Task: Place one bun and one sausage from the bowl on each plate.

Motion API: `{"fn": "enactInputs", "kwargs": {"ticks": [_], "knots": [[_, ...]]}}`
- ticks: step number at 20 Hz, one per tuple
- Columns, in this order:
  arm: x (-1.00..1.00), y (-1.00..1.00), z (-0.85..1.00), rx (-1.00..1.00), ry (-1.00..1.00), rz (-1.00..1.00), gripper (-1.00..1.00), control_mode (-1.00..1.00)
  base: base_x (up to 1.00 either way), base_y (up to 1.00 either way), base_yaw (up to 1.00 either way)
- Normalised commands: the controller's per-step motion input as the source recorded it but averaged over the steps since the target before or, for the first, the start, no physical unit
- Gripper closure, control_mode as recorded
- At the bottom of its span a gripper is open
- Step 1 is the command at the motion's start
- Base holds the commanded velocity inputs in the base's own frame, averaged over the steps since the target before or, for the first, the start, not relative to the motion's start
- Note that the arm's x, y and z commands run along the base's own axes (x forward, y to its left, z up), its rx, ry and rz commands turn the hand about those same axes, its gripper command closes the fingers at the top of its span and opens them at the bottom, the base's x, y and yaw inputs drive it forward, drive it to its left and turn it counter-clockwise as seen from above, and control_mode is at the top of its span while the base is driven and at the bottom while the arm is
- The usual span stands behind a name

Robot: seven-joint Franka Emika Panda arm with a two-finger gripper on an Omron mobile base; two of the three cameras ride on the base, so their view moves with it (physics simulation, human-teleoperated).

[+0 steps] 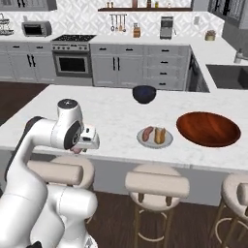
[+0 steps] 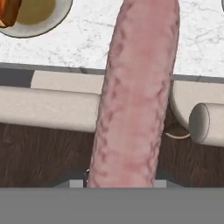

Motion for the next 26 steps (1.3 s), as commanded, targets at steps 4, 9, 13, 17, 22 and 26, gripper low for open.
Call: {"fn": "enactInputs", "kwargs": {"ticks": [4, 9, 13, 17, 22, 26], "knots": [[0.00, 0.00, 0.00, 0.00, 0.00, 0.00, 1.00, 1.00, 0.27, 0.60, 0.00], [0.00, 0.00, 0.00, 0.00, 0.00, 0.00, 1.00, 1.00, 0.44, 0.38, 0.00], [0.00, 0.00, 0.00, 0.00, 0.00, 0.00, 1.00, 1.00, 0.51, 0.38, 0.00], [0.22, 0.26, -0.02, -0.03, 0.04, 0.00, 1.00, -1.00, 0.21, 0.21, 0.00], [0.65, 0.84, -0.14, -0.09, 0.08, 0.00, 1.00, -1.00, 0.00, 0.00, 0.00], [0.94, 0.55, -0.32, -0.05, 0.10, 0.00, 1.00, -1.00, 0.00, 0.00, 0.00]]}}
